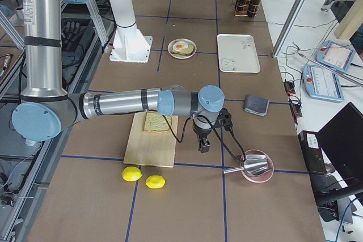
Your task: Make sandwich and place on tray
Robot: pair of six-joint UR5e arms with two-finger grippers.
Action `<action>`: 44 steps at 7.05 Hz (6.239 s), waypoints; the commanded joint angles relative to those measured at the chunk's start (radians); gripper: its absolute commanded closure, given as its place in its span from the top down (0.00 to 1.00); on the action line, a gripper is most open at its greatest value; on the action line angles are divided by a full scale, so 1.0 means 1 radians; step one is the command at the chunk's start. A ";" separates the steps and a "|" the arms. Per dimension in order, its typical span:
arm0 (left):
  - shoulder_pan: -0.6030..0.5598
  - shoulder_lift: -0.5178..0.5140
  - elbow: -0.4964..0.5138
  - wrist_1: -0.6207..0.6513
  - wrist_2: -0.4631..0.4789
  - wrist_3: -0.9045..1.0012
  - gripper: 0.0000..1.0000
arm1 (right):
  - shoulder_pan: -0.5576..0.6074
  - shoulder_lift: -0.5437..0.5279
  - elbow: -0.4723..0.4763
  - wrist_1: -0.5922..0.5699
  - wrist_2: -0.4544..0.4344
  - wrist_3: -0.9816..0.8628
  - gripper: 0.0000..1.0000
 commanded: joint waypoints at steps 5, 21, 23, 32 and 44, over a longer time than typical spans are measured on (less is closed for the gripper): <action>-0.005 -0.060 -0.047 0.081 0.005 0.003 1.00 | 0.002 -0.015 0.028 0.004 0.000 -0.001 1.00; 0.008 -0.048 -0.059 -0.026 -0.055 -0.009 1.00 | -0.650 -0.437 -0.009 1.184 -0.130 1.238 0.68; 0.007 -0.048 -0.061 -0.026 -0.055 -0.009 1.00 | -0.655 -0.434 -0.027 1.197 -0.126 1.246 0.68; 0.009 -0.048 -0.062 -0.026 -0.055 -0.009 1.00 | -0.690 -0.424 -0.036 1.197 -0.125 1.278 0.53; 0.007 -0.051 -0.067 -0.026 -0.055 -0.009 1.00 | -0.740 -0.017 0.078 1.248 0.036 1.565 0.00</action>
